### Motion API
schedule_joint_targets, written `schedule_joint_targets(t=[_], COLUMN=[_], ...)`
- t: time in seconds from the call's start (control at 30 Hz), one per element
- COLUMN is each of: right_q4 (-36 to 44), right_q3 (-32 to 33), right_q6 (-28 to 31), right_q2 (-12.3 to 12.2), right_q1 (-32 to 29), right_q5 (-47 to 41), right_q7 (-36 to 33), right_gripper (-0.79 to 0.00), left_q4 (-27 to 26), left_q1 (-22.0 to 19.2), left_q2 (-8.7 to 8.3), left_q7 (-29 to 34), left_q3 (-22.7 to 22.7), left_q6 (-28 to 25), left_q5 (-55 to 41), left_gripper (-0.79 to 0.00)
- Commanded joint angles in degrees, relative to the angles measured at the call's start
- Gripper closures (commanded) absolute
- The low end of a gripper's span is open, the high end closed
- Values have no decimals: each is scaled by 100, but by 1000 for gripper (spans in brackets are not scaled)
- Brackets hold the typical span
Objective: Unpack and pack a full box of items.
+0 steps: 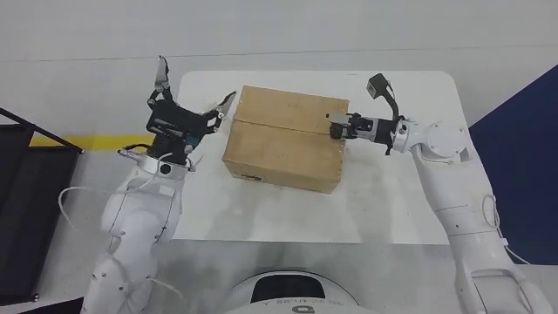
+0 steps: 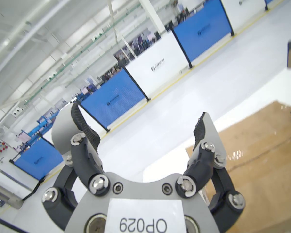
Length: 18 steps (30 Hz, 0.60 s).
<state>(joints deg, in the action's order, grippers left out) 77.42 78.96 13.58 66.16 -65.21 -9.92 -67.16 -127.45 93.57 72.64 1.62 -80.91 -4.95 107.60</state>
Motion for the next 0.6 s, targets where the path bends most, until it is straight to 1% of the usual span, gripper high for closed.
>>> schedule_joint_targets(t=[0.0, 0.47, 0.5, 0.53, 0.57], right_q4=[0, 0, 0, 0, 0], right_q3=[0, 0, 0, 0, 0], right_q6=[0, 0, 0, 0, 0], right_q2=[0, 0, 0, 0, 0], right_q1=[0, 0, 0, 0, 0], right_q5=[0, 0, 0, 0, 0], right_q7=[0, 0, 0, 0, 0], right_gripper=[-785, -785, -785, -785, -785], left_q4=[687, 687, 854, 1293, 1878], left_q1=[4, 4, -37, -248, -523], left_q2=[0, 0, 4, 17, 37], left_q7=[-5, -5, 29, 7, 82], left_q3=[0, 0, -49, -85, -52], left_q6=[0, 0, 122, 397, 634], left_q5=[4, 4, 21, 93, 194], left_gripper=[-785, -785, -785, -785, -785])
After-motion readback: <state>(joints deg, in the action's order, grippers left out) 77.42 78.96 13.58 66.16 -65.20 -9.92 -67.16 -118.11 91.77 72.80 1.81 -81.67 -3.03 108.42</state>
